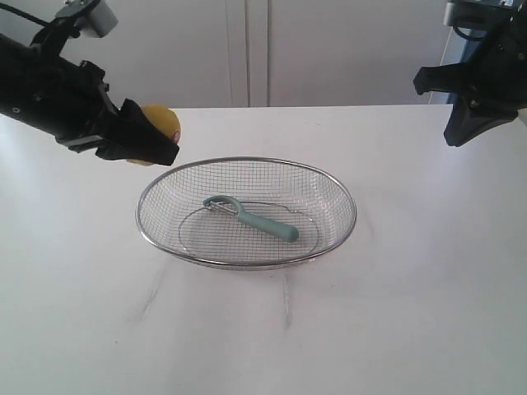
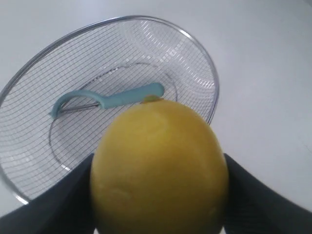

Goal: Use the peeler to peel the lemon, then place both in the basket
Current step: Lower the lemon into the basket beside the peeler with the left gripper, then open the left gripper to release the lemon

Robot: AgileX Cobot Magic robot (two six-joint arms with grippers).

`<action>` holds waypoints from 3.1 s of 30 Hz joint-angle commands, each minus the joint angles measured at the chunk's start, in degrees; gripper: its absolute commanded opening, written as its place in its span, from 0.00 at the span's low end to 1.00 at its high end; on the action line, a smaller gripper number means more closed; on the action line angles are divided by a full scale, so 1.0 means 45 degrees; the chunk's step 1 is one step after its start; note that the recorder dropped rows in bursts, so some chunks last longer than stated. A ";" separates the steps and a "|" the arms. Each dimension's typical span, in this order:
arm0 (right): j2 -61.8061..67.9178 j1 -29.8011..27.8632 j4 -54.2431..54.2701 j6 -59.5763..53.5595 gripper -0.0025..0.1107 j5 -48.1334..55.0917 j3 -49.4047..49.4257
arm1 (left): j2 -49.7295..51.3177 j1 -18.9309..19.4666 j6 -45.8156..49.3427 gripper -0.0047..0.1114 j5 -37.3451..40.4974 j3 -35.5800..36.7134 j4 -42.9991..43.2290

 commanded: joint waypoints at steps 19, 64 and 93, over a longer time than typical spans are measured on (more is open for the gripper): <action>-0.0154 -0.0115 -0.0032 0.0048 0.02 -0.0261 0.0006 | 0.1230 -0.2686 -0.4974 0.04 -0.0378 -0.1939 0.6152; -0.0154 -0.0115 -0.0032 0.0048 0.02 -0.0419 0.0006 | 0.6311 -0.2686 -0.3442 0.04 -0.3448 -0.3162 0.6704; -0.0154 -0.0115 -0.0032 0.0048 0.02 -0.0419 0.0006 | 0.6311 -0.2686 -0.3442 0.69 -0.3420 -0.3162 0.6704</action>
